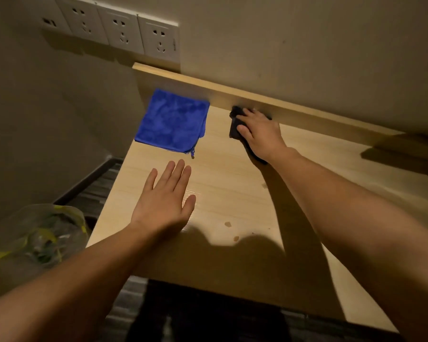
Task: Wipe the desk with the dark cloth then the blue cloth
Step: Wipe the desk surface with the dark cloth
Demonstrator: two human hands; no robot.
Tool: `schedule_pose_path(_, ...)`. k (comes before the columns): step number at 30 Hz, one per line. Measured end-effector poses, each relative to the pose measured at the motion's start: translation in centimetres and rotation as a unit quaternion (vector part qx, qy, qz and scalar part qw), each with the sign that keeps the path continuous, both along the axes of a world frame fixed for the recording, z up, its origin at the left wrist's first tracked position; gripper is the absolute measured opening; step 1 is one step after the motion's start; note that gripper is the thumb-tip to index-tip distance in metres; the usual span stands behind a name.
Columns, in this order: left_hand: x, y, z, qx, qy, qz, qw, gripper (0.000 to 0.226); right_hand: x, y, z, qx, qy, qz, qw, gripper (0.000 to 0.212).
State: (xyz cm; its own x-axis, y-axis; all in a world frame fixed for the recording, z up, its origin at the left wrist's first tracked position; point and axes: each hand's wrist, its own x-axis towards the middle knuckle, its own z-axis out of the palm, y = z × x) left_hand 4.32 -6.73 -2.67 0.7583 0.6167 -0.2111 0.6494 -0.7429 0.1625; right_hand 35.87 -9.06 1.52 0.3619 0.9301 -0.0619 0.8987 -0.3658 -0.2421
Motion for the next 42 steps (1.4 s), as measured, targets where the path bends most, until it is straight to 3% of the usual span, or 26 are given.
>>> schedule_pose_path(5,0.2,0.2,0.0,0.010,0.019,0.001,1.000,0.074,0.5,-0.1,-2.2,-0.058,-0.017,0.051,0.997,0.058)
schedule_pose_path(16,-0.2,-0.4,0.3,0.010,-0.005,0.001,1.000,0.075,-2.5,-4.8,-2.2,-0.098,-0.034,0.105,0.989,0.056)
schedule_pose_path(42,-0.7,-0.2,0.2,0.007,-0.042,-0.023,0.999,0.073,-22.6,-21.5,-2.6,-0.095,-0.006,0.074,0.993,0.058)
